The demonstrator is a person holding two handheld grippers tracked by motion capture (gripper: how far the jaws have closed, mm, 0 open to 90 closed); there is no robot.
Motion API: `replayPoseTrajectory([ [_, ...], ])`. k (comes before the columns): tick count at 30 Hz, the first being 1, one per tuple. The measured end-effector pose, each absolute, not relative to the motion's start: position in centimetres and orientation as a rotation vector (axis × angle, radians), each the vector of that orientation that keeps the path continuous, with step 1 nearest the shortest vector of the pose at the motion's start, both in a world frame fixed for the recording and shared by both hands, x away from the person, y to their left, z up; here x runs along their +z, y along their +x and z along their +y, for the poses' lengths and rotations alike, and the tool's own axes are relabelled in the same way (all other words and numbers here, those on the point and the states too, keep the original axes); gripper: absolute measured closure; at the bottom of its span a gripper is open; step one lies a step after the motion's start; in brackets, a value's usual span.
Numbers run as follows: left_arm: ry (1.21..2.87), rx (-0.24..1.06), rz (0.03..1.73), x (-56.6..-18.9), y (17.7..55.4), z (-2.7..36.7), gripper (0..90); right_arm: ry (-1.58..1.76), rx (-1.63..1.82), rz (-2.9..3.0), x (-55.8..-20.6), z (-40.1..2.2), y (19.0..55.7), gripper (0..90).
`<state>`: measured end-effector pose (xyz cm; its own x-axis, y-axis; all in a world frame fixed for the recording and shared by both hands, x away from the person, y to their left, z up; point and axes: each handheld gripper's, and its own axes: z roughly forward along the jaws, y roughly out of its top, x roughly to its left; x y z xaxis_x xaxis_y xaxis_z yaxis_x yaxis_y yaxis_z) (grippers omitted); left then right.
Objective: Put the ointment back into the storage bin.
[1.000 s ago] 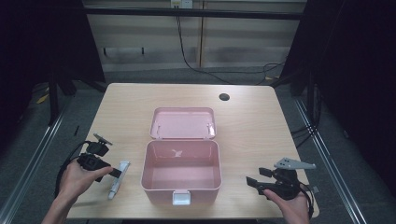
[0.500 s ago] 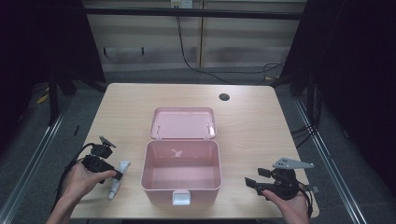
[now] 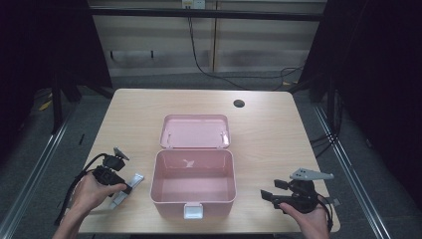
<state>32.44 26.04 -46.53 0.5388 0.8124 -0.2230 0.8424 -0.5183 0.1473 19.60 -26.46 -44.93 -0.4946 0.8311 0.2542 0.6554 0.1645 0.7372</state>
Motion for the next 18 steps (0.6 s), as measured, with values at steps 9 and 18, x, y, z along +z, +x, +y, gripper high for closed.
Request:
replayPoseTrajectory([
  [9,2.693,-0.05,1.321,-46.4,32.0,24.2,69.8,1.441,1.233,2.238,-44.9,-26.3,19.6,29.6],
  [18,2.69,-0.085,1.303,-46.3,32.3,24.6,71.1,1.447,1.23,2.242,-44.9,-26.4,19.6,29.3],
])
